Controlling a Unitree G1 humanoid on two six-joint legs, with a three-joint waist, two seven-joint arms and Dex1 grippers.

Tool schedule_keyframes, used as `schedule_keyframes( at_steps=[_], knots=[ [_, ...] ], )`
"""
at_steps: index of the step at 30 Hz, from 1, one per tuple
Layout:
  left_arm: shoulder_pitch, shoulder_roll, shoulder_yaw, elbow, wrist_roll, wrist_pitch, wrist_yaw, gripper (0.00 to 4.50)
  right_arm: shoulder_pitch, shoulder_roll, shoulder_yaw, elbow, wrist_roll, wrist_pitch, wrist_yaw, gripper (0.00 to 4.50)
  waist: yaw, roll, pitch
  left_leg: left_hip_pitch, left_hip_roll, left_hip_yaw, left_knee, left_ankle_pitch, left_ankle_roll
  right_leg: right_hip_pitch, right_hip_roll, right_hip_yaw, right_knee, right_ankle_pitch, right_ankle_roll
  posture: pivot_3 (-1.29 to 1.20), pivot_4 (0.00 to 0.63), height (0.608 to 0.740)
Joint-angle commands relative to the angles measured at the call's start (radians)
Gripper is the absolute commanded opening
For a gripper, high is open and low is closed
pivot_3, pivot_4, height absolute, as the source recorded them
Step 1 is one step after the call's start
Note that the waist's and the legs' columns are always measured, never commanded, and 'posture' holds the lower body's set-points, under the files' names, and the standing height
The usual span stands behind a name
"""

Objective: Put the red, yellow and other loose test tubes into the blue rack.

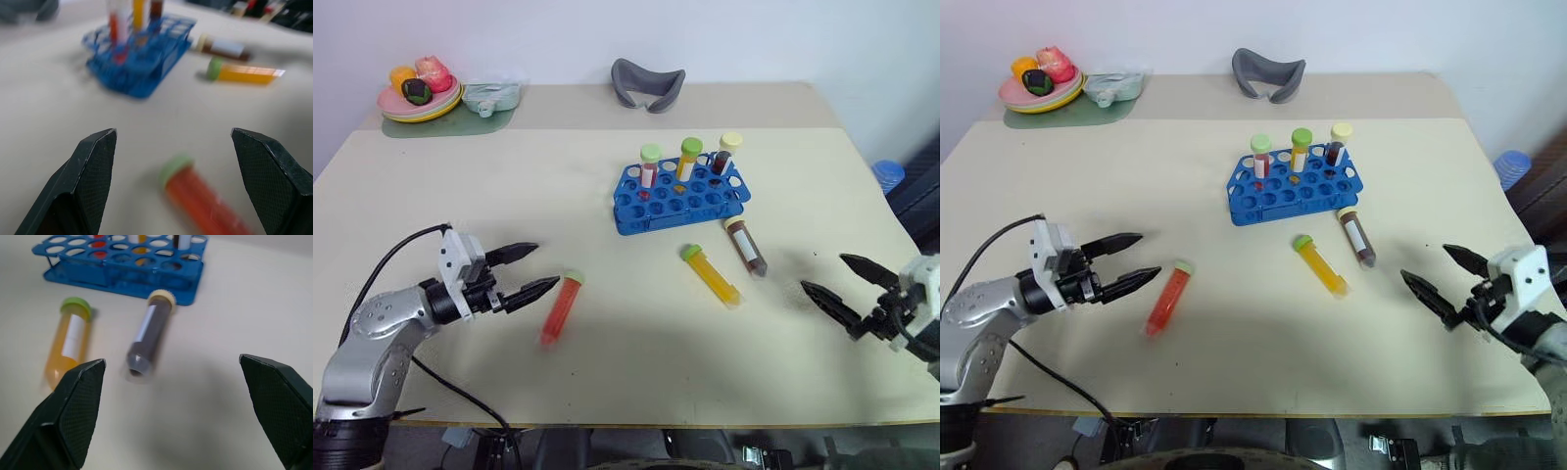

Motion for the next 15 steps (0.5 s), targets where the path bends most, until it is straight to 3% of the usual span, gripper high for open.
schedule_keyframes(
  at_steps=[1, 8, 15],
  knots=[
    [-0.058, 0.025, -0.027, -0.035, -0.051, 0.017, -0.074, 3.79, -0.137, -0.119, 0.076, -0.039, 0.004, 0.215, -0.096, 4.5, -0.003, 0.0, 0.0, 0.0, 0.0, 0.0, 0.0, 0.0, 0.0, 0.0, 0.0, 0.0, 0.0, 0.0, 0.0, 0.0, 0.15, 0.74],
    [-0.136, 0.083, -0.096, 0.032, -0.006, -0.031, -0.233, 3.79, -0.532, -0.225, 0.325, 0.045, -0.025, 0.591, -0.23, 4.5, 0.0, 0.001, 0.0, -0.001, 0.0, 0.0, 0.0, -0.001, 0.002, -0.002, 0.0, 0.0, 0.0, 0.0, 0.0, 0.0, 0.15, 0.74],
    [-0.175, 0.051, -0.121, 0.081, 0.011, -0.057, -0.241, 3.79, -0.891, -0.145, 0.478, 0.243, -0.056, 0.959, -0.323, 4.5, -0.002, 0.001, 0.001, -0.005, 0.0, 0.0, 0.0, -0.001, 0.003, -0.006, 0.0, -0.001, -0.001, 0.0, 0.0, 0.0, 0.15, 0.74]
  ],
)
